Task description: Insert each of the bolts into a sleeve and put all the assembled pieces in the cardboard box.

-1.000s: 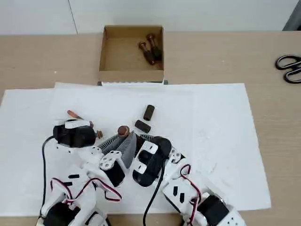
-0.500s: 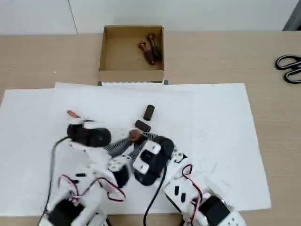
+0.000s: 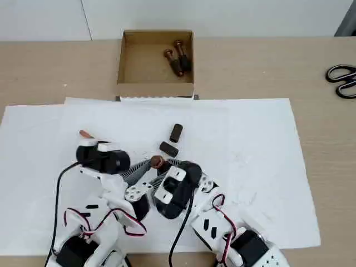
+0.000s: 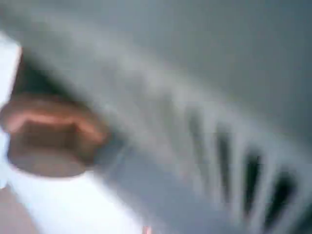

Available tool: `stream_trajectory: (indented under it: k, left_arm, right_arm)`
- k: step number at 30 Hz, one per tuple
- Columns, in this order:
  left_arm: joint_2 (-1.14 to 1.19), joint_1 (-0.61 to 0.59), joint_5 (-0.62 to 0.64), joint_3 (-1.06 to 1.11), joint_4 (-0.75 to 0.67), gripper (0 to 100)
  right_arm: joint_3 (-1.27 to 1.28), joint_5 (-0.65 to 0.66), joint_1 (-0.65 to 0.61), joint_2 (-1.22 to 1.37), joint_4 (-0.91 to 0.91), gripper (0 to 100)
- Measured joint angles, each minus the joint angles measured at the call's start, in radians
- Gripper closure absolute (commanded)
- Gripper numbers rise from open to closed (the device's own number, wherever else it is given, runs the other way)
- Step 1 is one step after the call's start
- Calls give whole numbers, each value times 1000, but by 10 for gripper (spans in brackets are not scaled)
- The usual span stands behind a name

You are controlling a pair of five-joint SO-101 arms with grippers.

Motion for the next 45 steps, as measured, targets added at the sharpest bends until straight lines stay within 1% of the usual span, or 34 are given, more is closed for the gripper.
stream_trajectory:
  k: [4,8,11,13,16,17,18,21,25,27,30,32,36,41,45]
  left_arm:
    - [5,-9,-11,-43,46,775]
    - [0,-8,-11,-100,92,775]
    - [-2,-20,-11,-130,100,787]
    - [-2,-52,-25,-146,100,840]
    - [-2,-101,-80,-150,100,980]
    - [-3,-126,-97,-150,98,1000]
    - [-3,-150,-117,-150,92,985]
    - [-3,-242,-195,-147,57,994]
    - [-3,-384,-348,-51,-43,994]
    - [-3,-451,-400,32,-103,994]
    - [6,-529,-431,155,-196,994]
    - [6,-543,-439,226,-238,994]
    - [6,-543,-440,327,-256,994]
    - [6,-545,-440,342,-256,994]
    - [6,-545,-440,341,-239,994]
  right_arm:
    - [31,0,21,2,-3,996]
    - [40,0,81,2,-8,996]
    - [40,0,114,2,-8,996]
    - [40,0,115,2,-8,996]
    - [40,0,121,2,-8,996]
    - [40,0,132,2,-8,996]
    - [40,0,141,2,-8,996]
    - [40,0,181,2,-8,996]
    - [40,0,255,2,-8,996]
    - [40,-29,293,2,-8,996]
    - [40,-101,348,2,-8,996]
    - [40,-138,388,2,-8,996]
    - [37,-164,420,2,-8,996]
    - [-48,-169,422,18,3,996]
    - [-161,-169,422,126,21,996]
